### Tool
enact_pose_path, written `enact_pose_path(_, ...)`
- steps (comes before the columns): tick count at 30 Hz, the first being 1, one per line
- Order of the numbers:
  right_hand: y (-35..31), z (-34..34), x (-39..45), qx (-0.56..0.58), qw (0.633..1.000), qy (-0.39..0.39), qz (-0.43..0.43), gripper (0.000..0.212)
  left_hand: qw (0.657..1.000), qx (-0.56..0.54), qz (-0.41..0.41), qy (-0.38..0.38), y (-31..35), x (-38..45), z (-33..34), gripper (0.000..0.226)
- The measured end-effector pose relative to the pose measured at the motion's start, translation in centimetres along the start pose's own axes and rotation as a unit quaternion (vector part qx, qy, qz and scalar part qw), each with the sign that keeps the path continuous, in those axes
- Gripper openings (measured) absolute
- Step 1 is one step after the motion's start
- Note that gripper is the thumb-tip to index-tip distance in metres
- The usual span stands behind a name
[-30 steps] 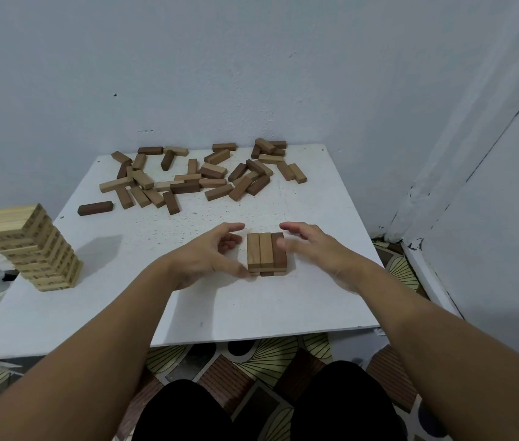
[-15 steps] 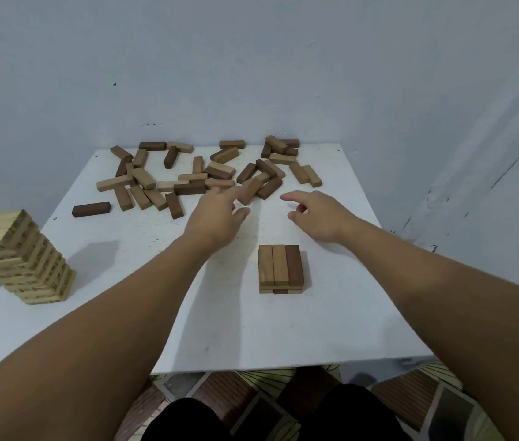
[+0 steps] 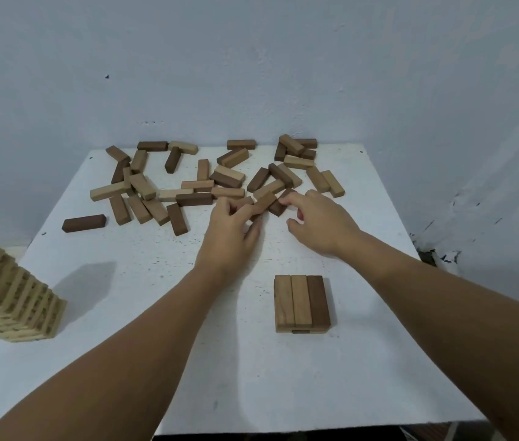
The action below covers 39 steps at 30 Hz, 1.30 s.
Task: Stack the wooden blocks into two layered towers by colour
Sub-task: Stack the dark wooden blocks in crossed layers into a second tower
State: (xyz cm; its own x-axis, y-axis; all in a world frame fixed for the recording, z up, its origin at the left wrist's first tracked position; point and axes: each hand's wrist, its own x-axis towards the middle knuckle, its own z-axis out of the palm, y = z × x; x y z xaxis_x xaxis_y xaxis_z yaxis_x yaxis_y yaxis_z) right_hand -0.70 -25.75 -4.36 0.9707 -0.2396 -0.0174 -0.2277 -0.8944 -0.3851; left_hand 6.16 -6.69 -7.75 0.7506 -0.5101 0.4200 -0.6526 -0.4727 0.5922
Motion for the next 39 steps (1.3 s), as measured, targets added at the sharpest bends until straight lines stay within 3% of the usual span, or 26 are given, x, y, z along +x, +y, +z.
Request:
enact_pose_path(8,0.2,1.6,0.0,0.154,0.987,0.046,-0.022,0.030,0.998,-0.005,-0.059,-0.026,0.1,0.2,-0.4,0.031)
enact_pose_path(12,-0.1,1.7,0.3,0.167,0.985,0.047,0.022,0.055,0.995,-0.028,-0.092,-0.026,0.3,0.2,-0.5,0.033)
enact_pose_path(17,-0.6,1.7,0.5,0.161,0.986,0.037,0.022,0.045,0.993,-0.034,-0.107,-0.040,0.0,0.2,-0.4,0.049)
enact_pose_path(23,-0.5,0.7,0.9,0.193,0.981,0.032,0.020,0.049,0.990,-0.066,-0.123,-0.031,-0.1,0.2,-0.4,0.053)
enact_pose_path(28,-0.6,-0.1,2.9,0.145,0.981,0.117,0.050,0.045,0.989,-0.064,-0.130,-0.030,0.4,0.1,-0.6,0.047)
enact_pose_path(39,-0.4,-0.1,4.1,0.043,0.985,0.134,0.097,0.012,0.990,-0.057,-0.123,-0.028,0.3,0.1,-0.6,0.050)
